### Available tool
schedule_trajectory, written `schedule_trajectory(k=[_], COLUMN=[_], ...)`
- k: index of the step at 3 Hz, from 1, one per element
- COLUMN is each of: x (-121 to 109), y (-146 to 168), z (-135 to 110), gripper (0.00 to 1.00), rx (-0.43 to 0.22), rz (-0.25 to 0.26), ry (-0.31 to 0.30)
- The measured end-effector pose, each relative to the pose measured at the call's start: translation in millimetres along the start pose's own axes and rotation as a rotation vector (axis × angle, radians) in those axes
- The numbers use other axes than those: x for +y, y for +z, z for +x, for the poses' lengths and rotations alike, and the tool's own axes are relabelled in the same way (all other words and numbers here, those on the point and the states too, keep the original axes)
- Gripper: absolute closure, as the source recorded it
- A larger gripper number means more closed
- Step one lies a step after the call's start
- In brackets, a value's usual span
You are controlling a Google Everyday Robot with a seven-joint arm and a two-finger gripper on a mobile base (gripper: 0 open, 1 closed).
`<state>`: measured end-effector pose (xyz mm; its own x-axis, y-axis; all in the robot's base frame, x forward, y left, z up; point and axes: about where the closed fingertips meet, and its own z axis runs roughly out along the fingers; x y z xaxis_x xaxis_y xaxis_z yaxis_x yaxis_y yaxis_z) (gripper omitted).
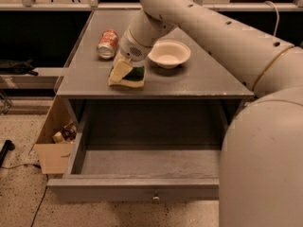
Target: Place sponge into top drawer
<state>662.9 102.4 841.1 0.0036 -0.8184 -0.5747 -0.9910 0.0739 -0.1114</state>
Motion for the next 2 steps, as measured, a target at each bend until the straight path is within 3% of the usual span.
schedule_trajectory(k=[1, 2], x=[5.8, 22.6], y=[-3.1, -37.4], z=[4.6, 29.8], gripper=[1.00, 1.00], rx=[-0.004, -0.016], rz=[-0.006, 0.038], ry=[0.014, 0.089])
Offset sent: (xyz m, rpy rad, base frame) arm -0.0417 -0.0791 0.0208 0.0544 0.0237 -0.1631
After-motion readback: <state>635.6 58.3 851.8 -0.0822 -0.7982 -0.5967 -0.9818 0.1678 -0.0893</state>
